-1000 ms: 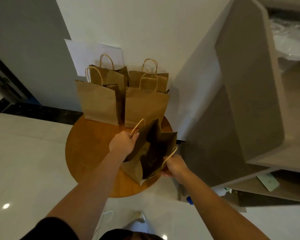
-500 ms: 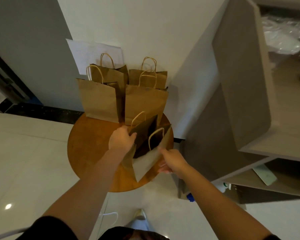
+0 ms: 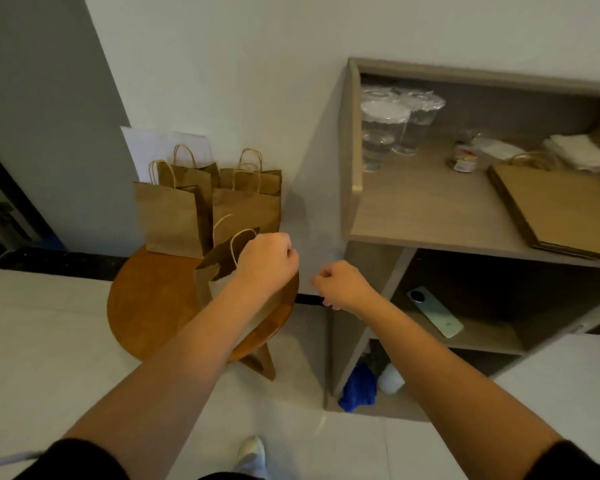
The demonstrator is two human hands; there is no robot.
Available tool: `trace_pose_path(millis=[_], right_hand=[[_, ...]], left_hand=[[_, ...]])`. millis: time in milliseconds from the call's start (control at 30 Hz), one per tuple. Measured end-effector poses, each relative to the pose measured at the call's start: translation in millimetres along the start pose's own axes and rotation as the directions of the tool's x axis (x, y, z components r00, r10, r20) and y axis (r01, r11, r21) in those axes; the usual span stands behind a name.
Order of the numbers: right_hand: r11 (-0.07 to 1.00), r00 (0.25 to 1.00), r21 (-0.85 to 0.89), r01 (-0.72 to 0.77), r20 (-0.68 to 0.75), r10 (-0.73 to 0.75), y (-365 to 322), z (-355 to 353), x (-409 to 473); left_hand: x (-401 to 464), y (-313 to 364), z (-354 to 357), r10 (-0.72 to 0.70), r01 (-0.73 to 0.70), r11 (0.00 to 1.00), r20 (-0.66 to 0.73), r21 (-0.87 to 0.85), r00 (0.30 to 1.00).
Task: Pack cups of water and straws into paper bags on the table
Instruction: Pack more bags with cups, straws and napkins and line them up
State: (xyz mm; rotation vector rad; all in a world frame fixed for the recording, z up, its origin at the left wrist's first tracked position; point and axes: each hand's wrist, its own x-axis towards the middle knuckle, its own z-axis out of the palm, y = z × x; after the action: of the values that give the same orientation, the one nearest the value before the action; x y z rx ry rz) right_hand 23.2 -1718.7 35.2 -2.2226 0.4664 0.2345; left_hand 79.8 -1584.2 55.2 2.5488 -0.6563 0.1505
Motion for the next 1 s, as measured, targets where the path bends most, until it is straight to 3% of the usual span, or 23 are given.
trace_pose_path(millis=[133, 333, 600, 733, 867, 1000], right_hand=[[0.999, 0.993, -0.024, 0.032, -0.115, -0.035, 0, -57, -16], [0.995, 0.962, -0.076, 0.061, -0.262, -0.079, -19, -147, -6], [0.945, 0.816, -0.275, 0.180, -0.495, -0.299, -59, -219, 81], [0.880, 0.818, -0.466, 0.093, -0.468, -0.334, -78, -241, 136], [0.912, 0.904, -0.403, 0.072, -0.360, -0.230, -81, -251, 174], [0.892, 0.925, -0.435, 0.123, -0.275, -0.262, -79, -250, 192]], left_hand=[[19, 55, -23, 0.112, -0.122, 0.985, -0.088, -0.119, 0.990], [81, 110, -45, 0.212, -0.233, 0.964, -0.160, -0.125, 0.964], [192, 125, -35, 0.224, -0.234, 0.972, -0.227, -0.017, 0.948], [240, 122, -39, 0.239, -0.248, 0.969, -0.202, -0.019, 0.950], [269, 119, -30, 0.278, -0.286, 0.957, -0.133, -0.047, 0.951], [281, 112, -23, 0.297, -0.309, 0.947, -0.132, -0.086, 0.946]])
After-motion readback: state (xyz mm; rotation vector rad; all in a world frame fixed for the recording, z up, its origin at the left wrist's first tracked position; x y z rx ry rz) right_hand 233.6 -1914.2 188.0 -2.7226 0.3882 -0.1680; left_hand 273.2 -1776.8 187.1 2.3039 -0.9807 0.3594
